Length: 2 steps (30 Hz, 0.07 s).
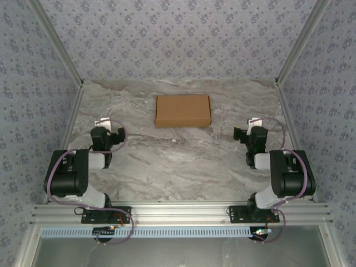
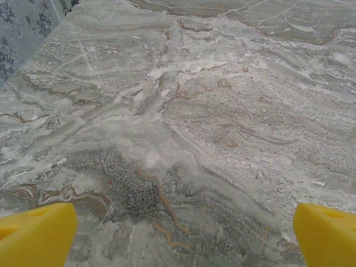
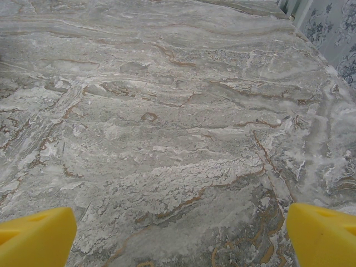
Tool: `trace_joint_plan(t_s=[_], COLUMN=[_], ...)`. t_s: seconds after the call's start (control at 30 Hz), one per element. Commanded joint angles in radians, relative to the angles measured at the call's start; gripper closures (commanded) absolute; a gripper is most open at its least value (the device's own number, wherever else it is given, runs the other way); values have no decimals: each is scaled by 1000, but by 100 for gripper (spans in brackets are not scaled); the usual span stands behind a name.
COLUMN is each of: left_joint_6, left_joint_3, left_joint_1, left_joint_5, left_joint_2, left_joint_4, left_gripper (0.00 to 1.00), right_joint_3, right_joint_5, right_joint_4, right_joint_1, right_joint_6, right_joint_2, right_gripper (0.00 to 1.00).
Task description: Fold the paper box
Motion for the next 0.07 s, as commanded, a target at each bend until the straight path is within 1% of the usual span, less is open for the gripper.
trace_joint_plan(t_s=[0.0, 0.03], left_joint_6=[10, 10], left_joint_3=[21, 21], left_joint_1=[-2, -2], left_joint_5=[5, 6], left_joint_2=[-1, -2], left_joint_4=[27, 27], left_gripper=[1, 1], right_joint_3=[8, 8], right_joint_5=[-8, -8], right_joint_4=[23, 23], right_joint_1=[-3, -3], right_joint_6=[9, 9], right_joint_2=[4, 5], right_gripper=[1, 1])
